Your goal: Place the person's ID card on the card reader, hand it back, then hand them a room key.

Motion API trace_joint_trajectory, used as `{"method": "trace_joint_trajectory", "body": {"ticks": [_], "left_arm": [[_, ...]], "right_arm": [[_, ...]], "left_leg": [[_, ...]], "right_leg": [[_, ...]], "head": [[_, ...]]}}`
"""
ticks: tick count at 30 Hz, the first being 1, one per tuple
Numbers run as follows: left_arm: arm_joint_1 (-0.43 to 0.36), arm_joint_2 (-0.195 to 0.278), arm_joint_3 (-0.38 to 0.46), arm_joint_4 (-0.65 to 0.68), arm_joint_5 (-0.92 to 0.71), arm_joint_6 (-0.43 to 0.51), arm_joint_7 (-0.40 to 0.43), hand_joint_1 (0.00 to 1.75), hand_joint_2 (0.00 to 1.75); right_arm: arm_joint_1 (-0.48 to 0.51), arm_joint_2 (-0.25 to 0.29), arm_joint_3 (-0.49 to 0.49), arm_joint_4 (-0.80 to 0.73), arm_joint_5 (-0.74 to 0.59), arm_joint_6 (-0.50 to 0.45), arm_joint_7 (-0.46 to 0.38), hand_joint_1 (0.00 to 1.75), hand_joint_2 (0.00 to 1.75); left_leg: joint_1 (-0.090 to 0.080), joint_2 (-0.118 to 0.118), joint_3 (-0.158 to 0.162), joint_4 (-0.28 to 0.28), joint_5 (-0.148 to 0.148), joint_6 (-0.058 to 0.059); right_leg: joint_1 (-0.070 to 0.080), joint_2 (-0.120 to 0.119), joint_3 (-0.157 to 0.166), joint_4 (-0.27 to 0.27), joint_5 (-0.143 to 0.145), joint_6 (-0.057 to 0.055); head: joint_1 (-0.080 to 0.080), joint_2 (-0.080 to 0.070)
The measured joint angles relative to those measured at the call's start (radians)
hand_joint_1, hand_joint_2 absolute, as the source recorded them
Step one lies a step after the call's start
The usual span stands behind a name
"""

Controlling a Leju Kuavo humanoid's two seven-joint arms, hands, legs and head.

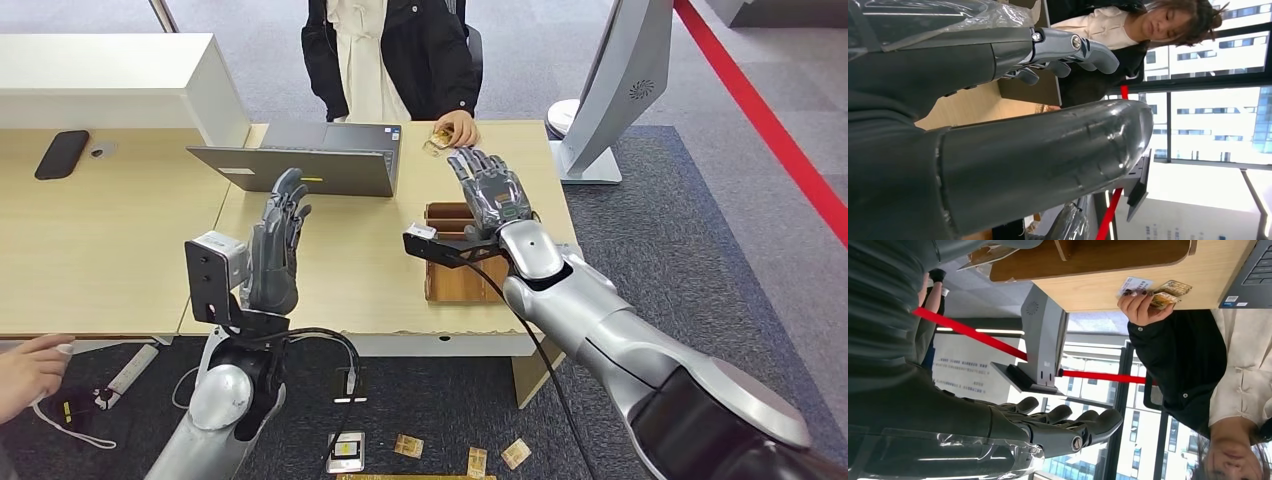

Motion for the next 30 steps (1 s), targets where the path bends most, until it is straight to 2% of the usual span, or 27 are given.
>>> {"method": "trace_joint_trajectory", "body": {"ticks": [13, 30], "left_arm": [[0.009, 0.0, 0.0, -0.001, -0.005, 0.002, 0.013, 0.0, 0.0], [0.018, 0.0, 0.006, -0.002, -0.024, -0.002, 0.036, 0.0, 0.0]], "right_arm": [[0.0, 0.0, 0.0, 0.027, -0.014, 0.001, 0.013, 0.0, 1.75], [0.0, -0.022, 0.0, 0.074, -0.029, 0.063, 0.142, 0.0, 1.75]], "left_leg": [[0.0, 0.0, 0.0, 0.0, 0.0, 0.0], [0.0, 0.0, 0.0, 0.0, 0.0, 0.0]], "right_leg": [[0.0, 0.0, 0.0, 0.0, 0.0, 0.0], [0.0, 0.0, 0.0, 0.0, 0.0, 0.0]], "head": [[0.0, 0.0], [0.0, 0.0]]}}
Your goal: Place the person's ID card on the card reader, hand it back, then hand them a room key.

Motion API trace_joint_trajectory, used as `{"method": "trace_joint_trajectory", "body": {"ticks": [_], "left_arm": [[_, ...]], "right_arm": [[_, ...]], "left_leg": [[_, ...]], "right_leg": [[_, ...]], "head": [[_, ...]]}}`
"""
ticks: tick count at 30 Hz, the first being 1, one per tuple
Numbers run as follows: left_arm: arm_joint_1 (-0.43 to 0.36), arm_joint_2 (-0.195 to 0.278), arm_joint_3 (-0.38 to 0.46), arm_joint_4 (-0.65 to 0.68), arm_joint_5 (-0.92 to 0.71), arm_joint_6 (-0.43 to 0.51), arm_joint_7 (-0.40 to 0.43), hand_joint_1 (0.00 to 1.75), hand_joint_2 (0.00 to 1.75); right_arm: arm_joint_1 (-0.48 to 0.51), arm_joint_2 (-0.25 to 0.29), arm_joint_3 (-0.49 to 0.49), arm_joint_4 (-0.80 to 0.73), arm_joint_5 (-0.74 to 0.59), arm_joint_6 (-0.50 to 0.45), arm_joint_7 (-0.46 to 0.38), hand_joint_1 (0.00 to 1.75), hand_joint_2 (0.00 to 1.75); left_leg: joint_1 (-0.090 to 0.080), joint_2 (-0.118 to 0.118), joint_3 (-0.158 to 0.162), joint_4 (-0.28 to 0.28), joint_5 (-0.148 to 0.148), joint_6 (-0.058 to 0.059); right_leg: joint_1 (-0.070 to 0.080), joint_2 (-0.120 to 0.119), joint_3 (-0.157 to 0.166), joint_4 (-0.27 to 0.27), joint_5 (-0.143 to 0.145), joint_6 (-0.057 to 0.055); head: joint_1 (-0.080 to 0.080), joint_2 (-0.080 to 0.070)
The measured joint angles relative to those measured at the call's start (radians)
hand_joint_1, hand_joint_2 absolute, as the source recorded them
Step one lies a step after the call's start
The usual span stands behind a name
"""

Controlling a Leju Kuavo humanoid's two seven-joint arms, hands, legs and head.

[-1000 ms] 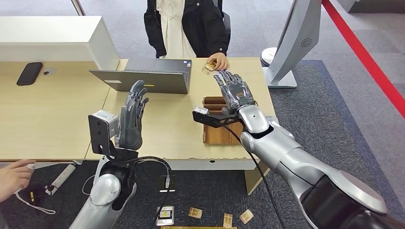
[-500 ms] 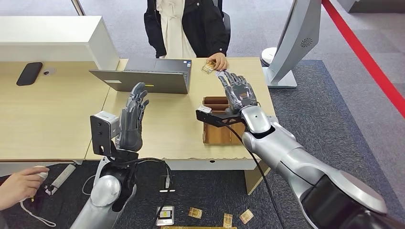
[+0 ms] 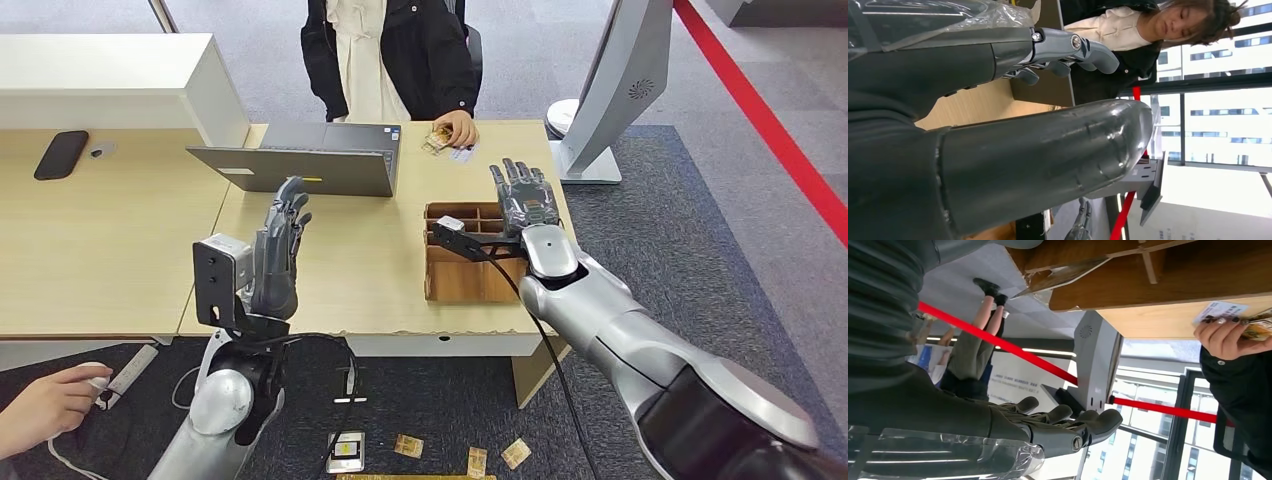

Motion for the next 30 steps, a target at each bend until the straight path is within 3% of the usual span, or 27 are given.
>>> {"method": "trace_joint_trajectory", "body": {"ticks": [30], "left_arm": [[0.011, 0.0, 0.002, -0.009, -0.01, -0.003, 0.007, 0.0, 0.0]], "right_arm": [[0.0, -0.025, 0.0, 0.022, 0.012, 0.003, 0.014, 0.0, 1.75]], "left_leg": [[0.0, 0.0, 0.0, 0.0, 0.0, 0.0]], "right_leg": [[0.0, 0.0, 0.0, 0.0, 0.0, 0.0]], "head": [[0.0, 0.0]]}}
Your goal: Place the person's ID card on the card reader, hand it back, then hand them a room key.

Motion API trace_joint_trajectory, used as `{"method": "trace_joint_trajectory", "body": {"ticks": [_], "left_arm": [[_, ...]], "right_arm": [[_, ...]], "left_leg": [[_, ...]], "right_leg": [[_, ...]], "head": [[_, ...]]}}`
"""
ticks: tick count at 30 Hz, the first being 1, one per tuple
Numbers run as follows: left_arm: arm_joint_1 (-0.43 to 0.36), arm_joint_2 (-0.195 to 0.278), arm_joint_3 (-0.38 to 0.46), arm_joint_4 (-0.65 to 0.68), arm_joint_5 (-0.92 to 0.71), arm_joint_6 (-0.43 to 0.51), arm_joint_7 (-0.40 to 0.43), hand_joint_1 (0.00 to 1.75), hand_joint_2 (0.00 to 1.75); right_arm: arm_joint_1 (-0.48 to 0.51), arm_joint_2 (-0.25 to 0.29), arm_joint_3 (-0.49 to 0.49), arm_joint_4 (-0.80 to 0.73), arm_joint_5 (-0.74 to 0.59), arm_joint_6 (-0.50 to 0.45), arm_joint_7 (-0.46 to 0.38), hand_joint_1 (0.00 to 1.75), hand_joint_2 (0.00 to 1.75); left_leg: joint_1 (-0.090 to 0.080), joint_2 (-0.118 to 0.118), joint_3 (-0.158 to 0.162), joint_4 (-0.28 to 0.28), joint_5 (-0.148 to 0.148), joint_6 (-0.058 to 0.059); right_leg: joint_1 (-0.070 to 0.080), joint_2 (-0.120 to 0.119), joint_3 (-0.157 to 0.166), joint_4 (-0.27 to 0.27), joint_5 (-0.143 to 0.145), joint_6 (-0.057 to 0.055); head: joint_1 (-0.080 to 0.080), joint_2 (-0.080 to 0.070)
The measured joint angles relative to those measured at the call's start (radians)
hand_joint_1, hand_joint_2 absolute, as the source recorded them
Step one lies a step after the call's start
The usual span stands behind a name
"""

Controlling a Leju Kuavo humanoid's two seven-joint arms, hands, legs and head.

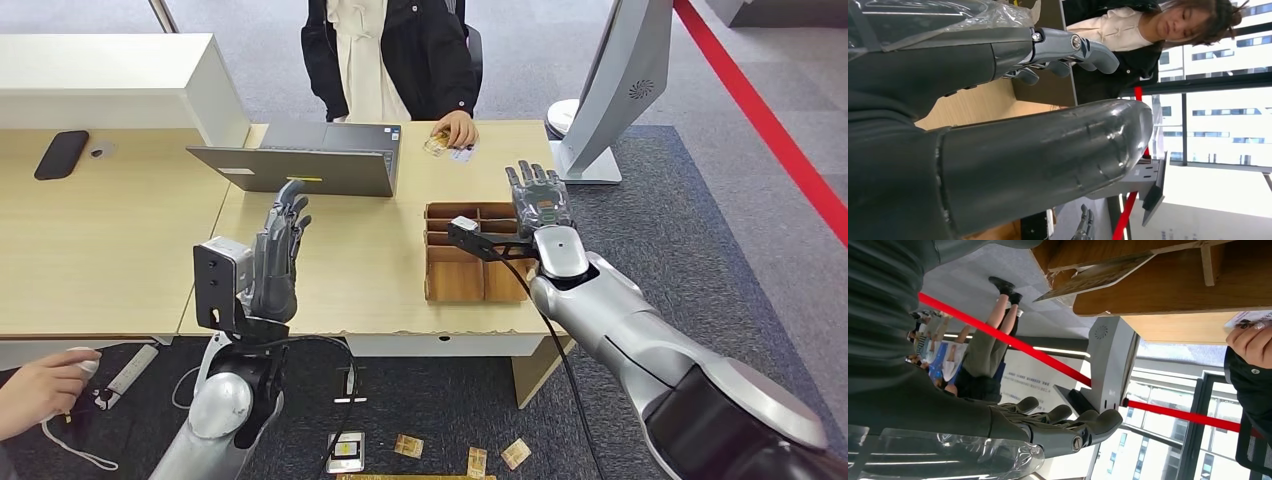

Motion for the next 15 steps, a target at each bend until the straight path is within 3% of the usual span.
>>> {"method": "trace_joint_trajectory", "body": {"ticks": [15], "left_arm": [[0.0, 0.0, 0.0, -0.01, 0.005, -0.017, 0.005, 0.0, 0.0]], "right_arm": [[0.0, -0.002, 0.0, -0.004, 0.004, -0.001, 0.0, 0.0, 1.75]], "left_leg": [[0.0, 0.0, 0.0, 0.0, 0.0, 0.0]], "right_leg": [[0.0, 0.0, 0.0, 0.0, 0.0, 0.0]], "head": [[0.0, 0.0]]}}
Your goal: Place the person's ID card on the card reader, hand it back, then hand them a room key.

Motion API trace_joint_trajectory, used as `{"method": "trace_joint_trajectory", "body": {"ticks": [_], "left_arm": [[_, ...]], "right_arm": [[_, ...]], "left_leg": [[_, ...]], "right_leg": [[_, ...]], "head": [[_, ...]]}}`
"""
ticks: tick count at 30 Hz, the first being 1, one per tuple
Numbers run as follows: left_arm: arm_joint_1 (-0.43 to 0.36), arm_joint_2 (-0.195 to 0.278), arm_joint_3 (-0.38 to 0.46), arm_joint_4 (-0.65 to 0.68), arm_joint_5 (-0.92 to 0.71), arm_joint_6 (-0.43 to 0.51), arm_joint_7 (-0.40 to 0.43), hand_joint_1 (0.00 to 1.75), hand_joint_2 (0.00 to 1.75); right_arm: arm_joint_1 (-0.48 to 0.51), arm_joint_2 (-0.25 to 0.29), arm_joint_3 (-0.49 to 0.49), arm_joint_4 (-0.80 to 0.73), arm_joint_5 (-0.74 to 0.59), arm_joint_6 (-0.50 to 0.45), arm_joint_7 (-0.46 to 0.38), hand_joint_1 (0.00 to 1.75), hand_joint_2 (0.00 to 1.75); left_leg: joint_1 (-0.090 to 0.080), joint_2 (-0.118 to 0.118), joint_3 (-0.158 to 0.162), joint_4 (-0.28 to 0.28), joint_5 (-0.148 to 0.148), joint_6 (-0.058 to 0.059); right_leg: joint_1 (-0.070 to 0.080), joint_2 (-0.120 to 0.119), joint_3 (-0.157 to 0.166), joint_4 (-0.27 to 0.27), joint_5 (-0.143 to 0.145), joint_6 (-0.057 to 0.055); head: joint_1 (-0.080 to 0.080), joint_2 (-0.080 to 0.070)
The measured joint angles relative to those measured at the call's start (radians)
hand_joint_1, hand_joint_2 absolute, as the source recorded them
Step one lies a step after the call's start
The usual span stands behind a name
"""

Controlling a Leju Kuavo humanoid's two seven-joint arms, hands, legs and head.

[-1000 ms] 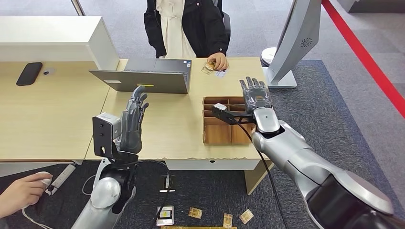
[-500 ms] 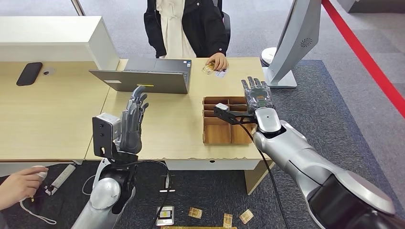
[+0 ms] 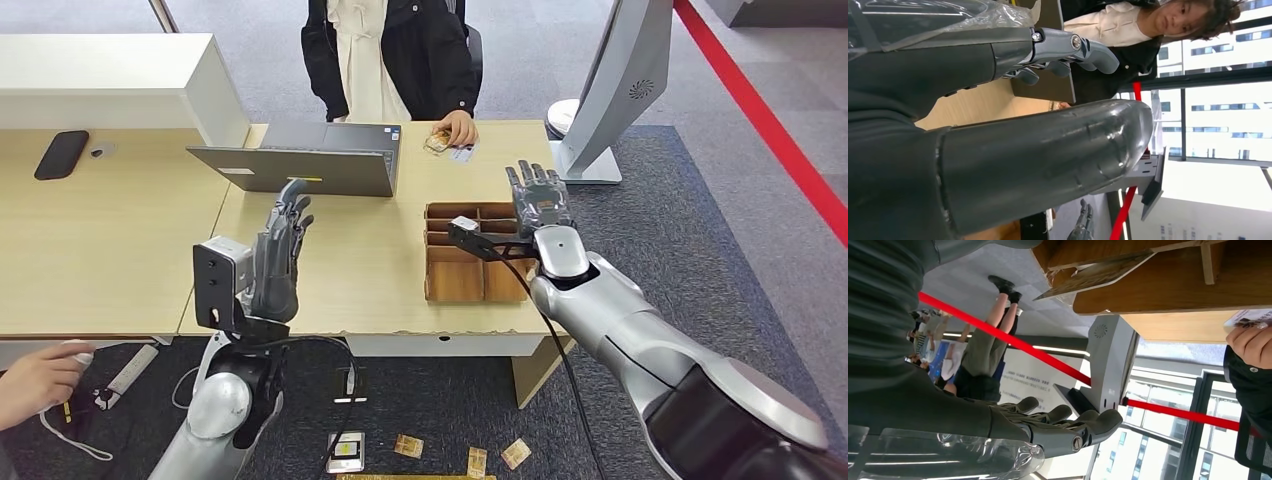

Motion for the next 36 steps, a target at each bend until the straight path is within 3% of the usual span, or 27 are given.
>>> {"method": "trace_joint_trajectory", "body": {"ticks": [36], "left_arm": [[0.003, 0.0, 0.015, -0.004, 0.012, 0.002, -0.01, 0.0, 0.0]], "right_arm": [[0.007, 0.042, 0.0, -0.01, -0.02, 0.002, -0.017, 0.0, 1.75]], "left_leg": [[0.0, 0.0, 0.0, 0.0, 0.0, 0.0]], "right_leg": [[0.0, 0.0, 0.0, 0.0, 0.0, 0.0]], "head": [[0.0, 0.0]]}}
